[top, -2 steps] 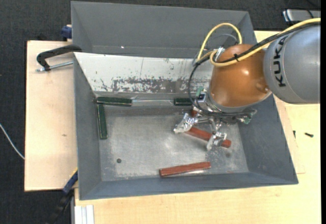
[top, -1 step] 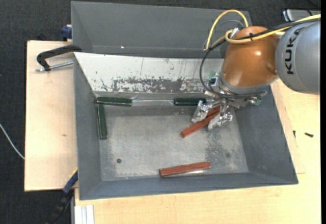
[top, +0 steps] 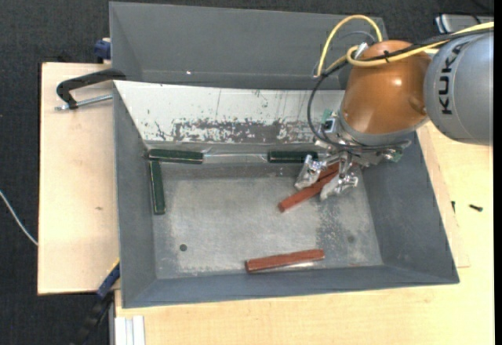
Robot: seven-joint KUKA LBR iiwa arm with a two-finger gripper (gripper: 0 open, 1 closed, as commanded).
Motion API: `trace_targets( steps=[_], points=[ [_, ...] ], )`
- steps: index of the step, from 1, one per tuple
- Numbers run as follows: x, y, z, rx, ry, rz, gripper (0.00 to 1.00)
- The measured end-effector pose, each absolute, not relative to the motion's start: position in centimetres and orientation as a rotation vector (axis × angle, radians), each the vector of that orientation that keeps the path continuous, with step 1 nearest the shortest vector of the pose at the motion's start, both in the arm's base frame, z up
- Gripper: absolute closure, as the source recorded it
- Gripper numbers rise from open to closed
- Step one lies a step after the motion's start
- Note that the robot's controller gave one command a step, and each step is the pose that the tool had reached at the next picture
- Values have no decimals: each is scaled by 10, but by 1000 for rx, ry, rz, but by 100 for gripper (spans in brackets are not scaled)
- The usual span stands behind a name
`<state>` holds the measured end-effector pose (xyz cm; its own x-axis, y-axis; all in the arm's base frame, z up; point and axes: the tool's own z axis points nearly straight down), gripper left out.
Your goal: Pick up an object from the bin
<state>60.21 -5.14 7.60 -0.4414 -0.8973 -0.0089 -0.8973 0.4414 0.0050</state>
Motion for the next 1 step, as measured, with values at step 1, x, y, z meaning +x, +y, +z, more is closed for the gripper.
trace_targets(
  steps=[1],
  points=[
    [583, -9, 221, -1750, 2601, -1, 100]
  ],
)
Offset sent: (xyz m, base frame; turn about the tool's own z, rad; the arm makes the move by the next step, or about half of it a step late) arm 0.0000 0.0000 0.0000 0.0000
